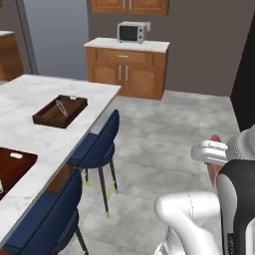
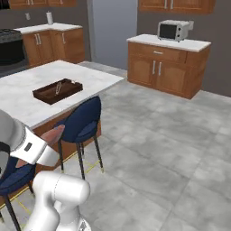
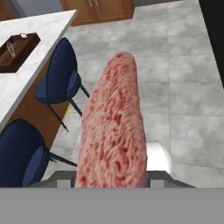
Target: Gather the lime and eggplant from the fridge and place them on a tray on the dining counter. Then gather the steak and fish from the fridge and place them on the other tray.
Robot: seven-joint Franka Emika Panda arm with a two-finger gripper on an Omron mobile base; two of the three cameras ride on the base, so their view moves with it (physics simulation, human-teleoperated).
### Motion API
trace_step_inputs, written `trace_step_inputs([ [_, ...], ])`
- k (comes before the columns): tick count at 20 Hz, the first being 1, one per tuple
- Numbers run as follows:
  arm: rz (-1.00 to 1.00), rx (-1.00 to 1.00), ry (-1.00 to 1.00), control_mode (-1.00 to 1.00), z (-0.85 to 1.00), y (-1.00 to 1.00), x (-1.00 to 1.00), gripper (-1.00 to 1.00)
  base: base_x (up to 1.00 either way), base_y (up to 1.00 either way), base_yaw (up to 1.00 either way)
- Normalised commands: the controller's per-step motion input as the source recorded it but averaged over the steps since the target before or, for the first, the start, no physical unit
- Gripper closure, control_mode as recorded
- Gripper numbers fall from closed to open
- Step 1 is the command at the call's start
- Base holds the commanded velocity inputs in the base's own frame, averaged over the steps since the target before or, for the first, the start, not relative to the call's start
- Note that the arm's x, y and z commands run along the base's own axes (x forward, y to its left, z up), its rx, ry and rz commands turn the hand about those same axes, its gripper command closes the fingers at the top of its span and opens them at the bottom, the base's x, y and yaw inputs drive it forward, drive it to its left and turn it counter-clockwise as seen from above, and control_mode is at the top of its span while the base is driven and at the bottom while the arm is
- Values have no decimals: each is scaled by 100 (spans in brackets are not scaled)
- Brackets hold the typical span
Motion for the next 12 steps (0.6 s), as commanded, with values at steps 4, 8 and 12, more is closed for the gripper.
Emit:
trace_step_inputs([
  [4,0,0,0,100,0,0,0,100,84,-52,36],
  [8,0,0,0,100,0,0,0,100,80,-55,35],
  [12,0,0,0,100,0,0,0,100,75,-51,38],
])
